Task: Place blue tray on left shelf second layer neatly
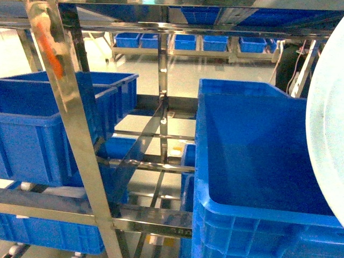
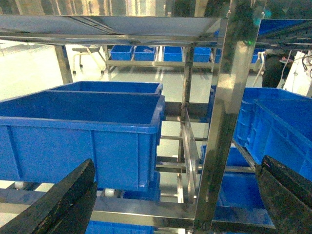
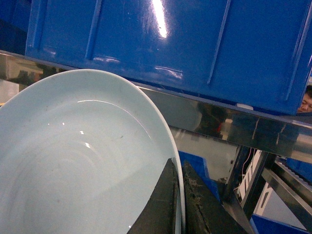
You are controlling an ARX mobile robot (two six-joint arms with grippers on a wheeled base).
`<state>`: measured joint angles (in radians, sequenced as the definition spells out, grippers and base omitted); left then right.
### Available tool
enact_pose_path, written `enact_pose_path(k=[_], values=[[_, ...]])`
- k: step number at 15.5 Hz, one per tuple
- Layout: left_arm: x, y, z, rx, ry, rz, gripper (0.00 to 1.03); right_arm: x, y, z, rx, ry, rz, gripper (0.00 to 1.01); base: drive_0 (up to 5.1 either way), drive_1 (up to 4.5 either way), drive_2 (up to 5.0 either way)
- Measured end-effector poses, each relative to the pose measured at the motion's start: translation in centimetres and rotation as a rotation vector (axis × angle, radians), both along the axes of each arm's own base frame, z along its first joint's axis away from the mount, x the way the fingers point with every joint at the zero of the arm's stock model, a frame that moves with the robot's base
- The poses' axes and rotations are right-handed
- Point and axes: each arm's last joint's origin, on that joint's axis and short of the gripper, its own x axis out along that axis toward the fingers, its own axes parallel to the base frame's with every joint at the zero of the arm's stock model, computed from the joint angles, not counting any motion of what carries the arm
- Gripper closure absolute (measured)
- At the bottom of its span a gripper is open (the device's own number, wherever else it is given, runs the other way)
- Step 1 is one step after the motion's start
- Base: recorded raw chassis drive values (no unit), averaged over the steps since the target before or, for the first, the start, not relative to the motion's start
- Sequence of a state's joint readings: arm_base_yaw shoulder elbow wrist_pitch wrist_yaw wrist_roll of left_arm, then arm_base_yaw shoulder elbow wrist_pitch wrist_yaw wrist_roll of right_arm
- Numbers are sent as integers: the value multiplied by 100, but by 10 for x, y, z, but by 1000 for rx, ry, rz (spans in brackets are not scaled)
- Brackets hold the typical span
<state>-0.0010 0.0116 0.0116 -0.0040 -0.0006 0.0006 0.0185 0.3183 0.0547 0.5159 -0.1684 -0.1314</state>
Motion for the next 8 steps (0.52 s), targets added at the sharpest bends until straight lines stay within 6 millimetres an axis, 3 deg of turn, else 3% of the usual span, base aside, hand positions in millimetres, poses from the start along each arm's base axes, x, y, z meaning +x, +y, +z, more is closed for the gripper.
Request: enact_pose_path(k=[8], values=[[0, 0, 0, 0, 0, 0, 5, 0, 0, 0, 0, 0, 0, 99, 0, 0, 0]])
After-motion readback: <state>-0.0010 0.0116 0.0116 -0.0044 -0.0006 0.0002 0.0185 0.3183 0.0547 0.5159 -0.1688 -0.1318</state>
